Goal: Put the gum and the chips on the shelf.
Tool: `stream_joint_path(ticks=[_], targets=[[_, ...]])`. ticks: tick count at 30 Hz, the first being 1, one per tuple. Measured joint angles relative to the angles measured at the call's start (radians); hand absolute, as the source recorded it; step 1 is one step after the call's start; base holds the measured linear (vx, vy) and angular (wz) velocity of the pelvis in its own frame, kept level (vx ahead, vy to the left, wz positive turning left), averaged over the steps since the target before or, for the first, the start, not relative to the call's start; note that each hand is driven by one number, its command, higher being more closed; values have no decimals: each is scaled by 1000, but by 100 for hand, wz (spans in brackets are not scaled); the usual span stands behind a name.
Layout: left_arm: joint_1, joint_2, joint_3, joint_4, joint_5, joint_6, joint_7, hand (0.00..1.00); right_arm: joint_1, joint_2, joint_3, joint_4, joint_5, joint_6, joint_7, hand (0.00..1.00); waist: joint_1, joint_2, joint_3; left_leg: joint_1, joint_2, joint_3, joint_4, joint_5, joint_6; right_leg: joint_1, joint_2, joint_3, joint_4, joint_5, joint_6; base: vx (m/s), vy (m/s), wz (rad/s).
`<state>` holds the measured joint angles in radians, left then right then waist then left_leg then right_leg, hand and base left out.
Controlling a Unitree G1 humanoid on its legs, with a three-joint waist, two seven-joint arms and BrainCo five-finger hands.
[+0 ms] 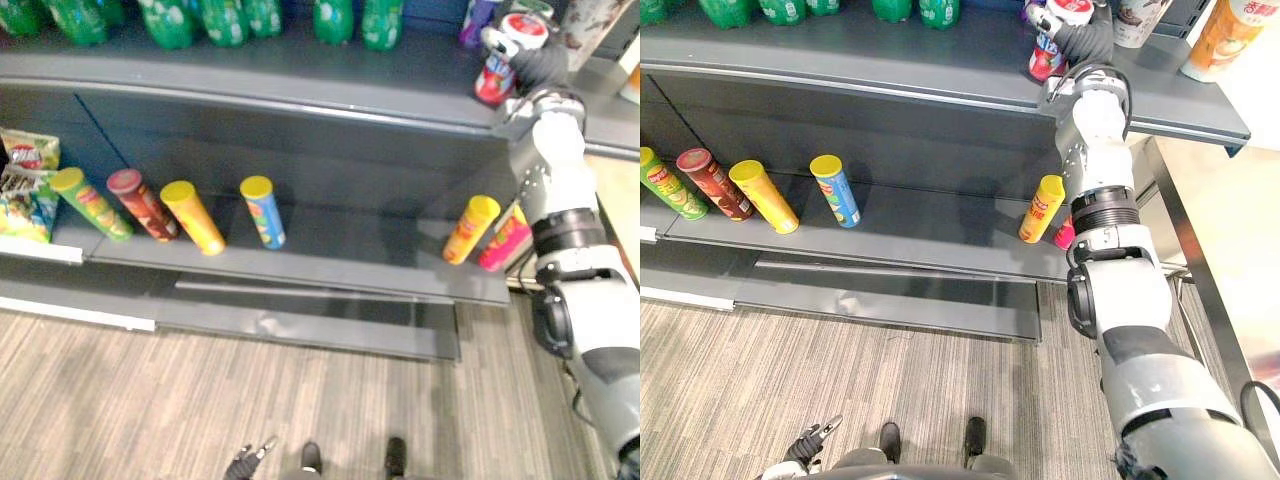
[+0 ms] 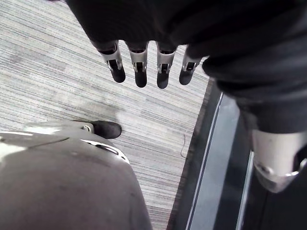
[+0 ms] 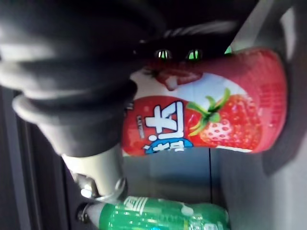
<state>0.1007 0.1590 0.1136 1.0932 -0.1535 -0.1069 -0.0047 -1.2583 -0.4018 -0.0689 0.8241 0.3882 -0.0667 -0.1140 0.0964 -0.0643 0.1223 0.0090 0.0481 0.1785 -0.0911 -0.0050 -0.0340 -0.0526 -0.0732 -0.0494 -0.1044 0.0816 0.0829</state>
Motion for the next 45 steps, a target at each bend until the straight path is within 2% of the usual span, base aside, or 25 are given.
stream_joint_path(ticks=[5, 21, 27, 28, 33, 45], targets=[[-9, -1, -2, -1, 0, 0, 1, 0, -23, -1, -42, 25, -23, -1, -8, 100, 0, 4, 15, -2, 0, 0, 4, -1, -2, 1, 0, 1, 0, 0, 0, 0, 0, 0], [-16, -1, -10, 0, 2, 0, 1, 0, -30, -1, -39, 48, -37, -10, 15, 100, -4, 8, 18, 1, 2, 6, 7, -4, -6, 1, 2, 10, 0, 0, 0, 0, 0, 0], [-14, -2, -32, -8, 3, 0, 2, 0, 37, -1, -39, -25, -37, -31, 17, 100, 1, 7, 18, 11, 0, 13, 7, -10, -13, 5, 1, 16, 5, 0, 0, 0, 0, -4], [-14, -1, -33, -9, 3, 0, 2, 0, 44, -1, -38, -33, -37, -33, 22, 0, 1, 7, 18, 13, 1, 16, 7, -11, -14, 5, 1, 19, 6, -1, 0, -5, -3, -7], [-13, -1, -30, -8, 3, 0, 2, 0, 48, -1, 6, -35, -37, -31, 35, 0, -4, 7, 18, 17, 4, 27, 7, -11, -13, 3, 5, 30, 6, 0, 0, -12, -13, -6], [-13, 0, -28, -8, 3, 0, 1, 0, 49, -4, 19, -32, -37, -33, 32, 0, -7, 2, 18, 18, 7, 26, 6, -10, -12, 4, 8, 29, 5, 0, 0, 0, 0, 0]])
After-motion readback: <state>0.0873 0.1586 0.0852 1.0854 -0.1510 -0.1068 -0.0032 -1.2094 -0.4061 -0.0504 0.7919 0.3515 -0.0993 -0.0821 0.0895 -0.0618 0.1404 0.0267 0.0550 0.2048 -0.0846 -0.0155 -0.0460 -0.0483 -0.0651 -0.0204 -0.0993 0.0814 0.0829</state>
